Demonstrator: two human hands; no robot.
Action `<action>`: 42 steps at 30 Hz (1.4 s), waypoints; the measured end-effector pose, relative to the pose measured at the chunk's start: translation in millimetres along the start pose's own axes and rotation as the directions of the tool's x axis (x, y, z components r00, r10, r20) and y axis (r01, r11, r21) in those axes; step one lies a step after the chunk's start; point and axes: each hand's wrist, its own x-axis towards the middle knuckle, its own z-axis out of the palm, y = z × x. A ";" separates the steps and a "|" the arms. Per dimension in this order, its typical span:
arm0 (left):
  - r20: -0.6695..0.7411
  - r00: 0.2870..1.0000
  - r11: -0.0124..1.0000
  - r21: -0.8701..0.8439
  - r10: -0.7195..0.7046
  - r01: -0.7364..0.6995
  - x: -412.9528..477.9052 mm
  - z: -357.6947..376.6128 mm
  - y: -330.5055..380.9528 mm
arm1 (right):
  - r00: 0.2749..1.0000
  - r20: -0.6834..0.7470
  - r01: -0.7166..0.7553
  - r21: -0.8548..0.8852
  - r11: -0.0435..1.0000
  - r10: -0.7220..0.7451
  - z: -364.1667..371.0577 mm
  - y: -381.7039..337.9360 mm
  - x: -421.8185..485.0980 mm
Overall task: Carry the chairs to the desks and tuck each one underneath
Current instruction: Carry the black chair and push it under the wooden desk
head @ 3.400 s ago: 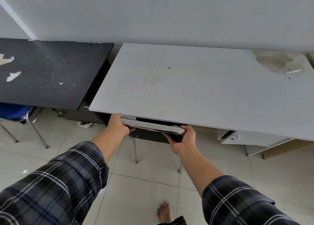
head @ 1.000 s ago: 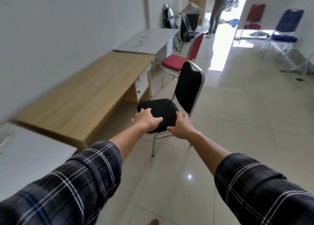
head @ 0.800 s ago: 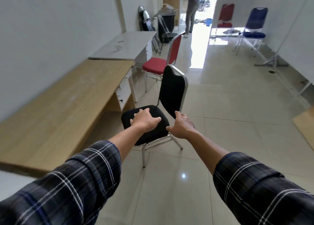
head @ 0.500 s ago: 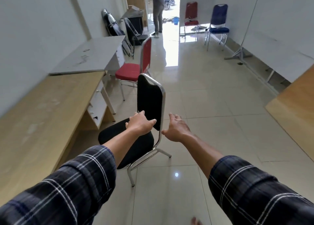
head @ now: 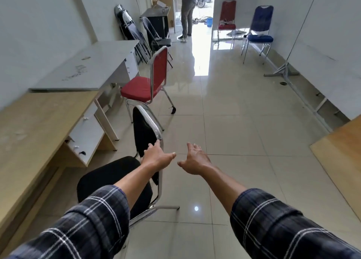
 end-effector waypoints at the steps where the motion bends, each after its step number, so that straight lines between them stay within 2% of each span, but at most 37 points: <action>1: -0.011 1.000 1.000 0.000 -0.018 0.018 6.4 3.0 5.3 | 1.000 0.008 0.013 -0.008 1.000 -0.013 -5.4 1.6 9.0; 12: -0.184 0.949 0.967 -0.057 -0.255 0.248 136.2 -5.0 44.8 | 0.981 0.086 0.180 -0.058 0.982 -0.175 -52.6 -6.1 149.3; 23: -0.274 0.816 0.856 -0.255 -0.509 0.449 240.6 -6.7 29.0 | 0.928 0.241 0.315 -0.102 0.944 -0.284 -71.6 -31.7 280.1; 28: -0.261 0.809 0.843 -0.277 -0.527 0.461 253.3 -17.0 16.2 | 0.843 0.336 0.461 -0.049 0.886 -0.420 -55.1 -79.4 320.4; 30: -0.254 0.855 0.881 -0.275 -0.453 0.385 253.1 -13.2 12.5 | 0.809 0.328 0.520 -0.014 0.854 -0.488 -48.5 -96.5 334.4; 33: -0.262 0.862 0.878 -0.337 -0.433 0.339 251.2 -7.2 2.3 | 0.725 0.351 0.623 0.032 0.781 -0.593 -25.8 -129.1 361.7; 35: -0.310 0.863 0.883 -0.385 -0.400 0.271 249.6 -5.8 3.9 | 0.696 0.366 0.643 0.065 0.763 -0.618 -12.9 -142.0 375.2; 37: -0.374 0.832 0.870 -0.434 -0.410 0.233 250.5 -2.8 8.6 | 0.641 0.412 0.677 0.096 0.730 -0.648 0.8 -155.3 389.9; 39: -0.352 0.824 0.858 -0.434 -0.444 0.277 247.8 -3.4 12.6 | 0.659 0.382 0.651 0.141 0.746 -0.647 5.7 -156.1 394.8; 42: -0.378 0.702 0.781 -0.456 -0.604 0.427 243.6 -1.8 23.9 | 0.642 0.394 0.650 0.176 0.739 -0.658 8.5 -154.9 401.3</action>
